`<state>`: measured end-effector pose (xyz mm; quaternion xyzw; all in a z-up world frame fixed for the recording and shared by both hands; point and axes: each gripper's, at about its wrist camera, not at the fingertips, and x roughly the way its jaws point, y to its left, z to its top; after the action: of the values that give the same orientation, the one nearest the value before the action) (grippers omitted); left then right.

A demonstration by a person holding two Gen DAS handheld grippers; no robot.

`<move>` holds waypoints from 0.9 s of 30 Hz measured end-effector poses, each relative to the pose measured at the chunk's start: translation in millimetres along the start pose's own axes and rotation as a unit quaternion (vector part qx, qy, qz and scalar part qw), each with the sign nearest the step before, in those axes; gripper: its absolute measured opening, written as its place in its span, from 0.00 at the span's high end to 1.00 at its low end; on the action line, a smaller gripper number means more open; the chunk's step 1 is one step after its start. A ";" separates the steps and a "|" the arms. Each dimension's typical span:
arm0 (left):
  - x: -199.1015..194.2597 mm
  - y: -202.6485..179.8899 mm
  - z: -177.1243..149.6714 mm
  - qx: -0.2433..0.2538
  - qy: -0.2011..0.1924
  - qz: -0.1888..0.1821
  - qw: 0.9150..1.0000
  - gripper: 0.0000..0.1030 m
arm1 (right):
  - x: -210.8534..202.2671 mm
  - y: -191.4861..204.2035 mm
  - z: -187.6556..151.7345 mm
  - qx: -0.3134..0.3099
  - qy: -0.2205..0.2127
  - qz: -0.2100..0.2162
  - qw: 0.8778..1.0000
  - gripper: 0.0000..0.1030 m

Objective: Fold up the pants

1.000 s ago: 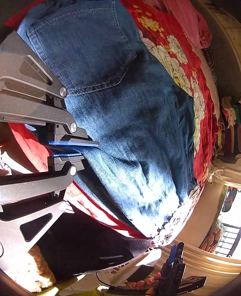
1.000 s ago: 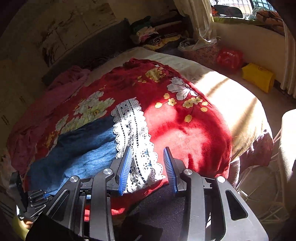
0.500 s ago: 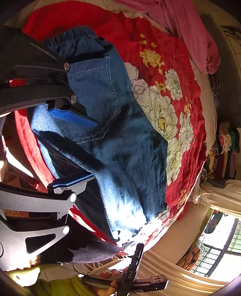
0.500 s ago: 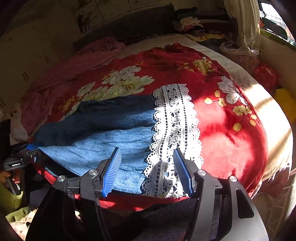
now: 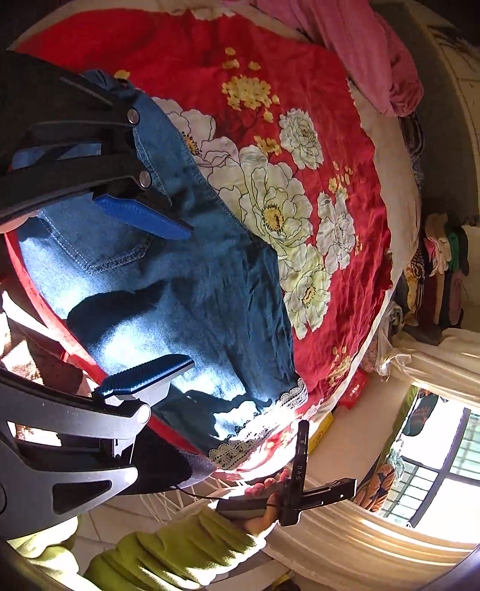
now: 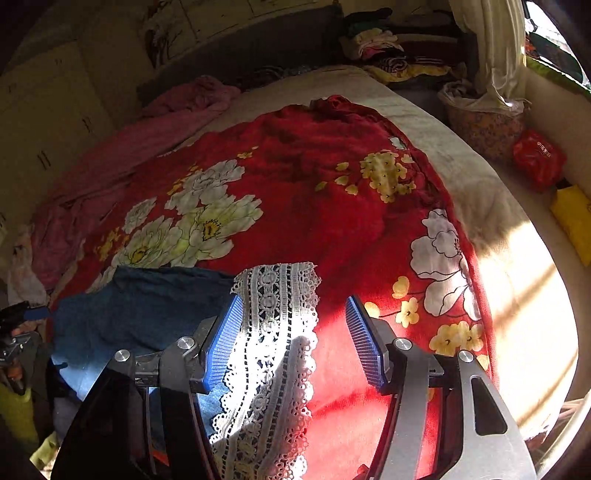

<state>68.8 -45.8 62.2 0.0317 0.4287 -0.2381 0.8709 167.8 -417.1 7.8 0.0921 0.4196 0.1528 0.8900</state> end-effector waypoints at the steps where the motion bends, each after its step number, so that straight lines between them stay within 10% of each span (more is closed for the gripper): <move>1: 4.1 5.2 4.7 -0.008 0.001 0.014 1.000 0.37 | 5.4 -0.5 1.3 0.000 0.003 0.005 1.000 0.44; 8: 82.8 21.2 52.2 0.008 0.037 0.042 0.998 0.35 | 42.4 -11.1 17.3 0.009 0.027 0.034 0.999 0.44; 15: 154.8 50.3 61.2 -0.040 0.080 -0.007 0.996 0.37 | 81.8 -19.8 17.2 0.032 0.068 0.105 0.992 0.56; 20: 160.4 58.9 59.2 -0.092 0.074 -0.089 0.989 0.93 | 67.1 -16.1 8.2 0.034 0.045 0.149 0.987 0.79; 27: 143.1 58.4 80.8 -0.091 0.033 -0.074 0.993 0.97 | 24.7 5.7 47.7 -0.025 -0.042 0.138 0.989 0.83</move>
<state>228.0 -70.5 -4.6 -0.0712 0.4785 -0.2608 0.8354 218.5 -404.8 21.8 0.1336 0.3615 0.2807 0.8790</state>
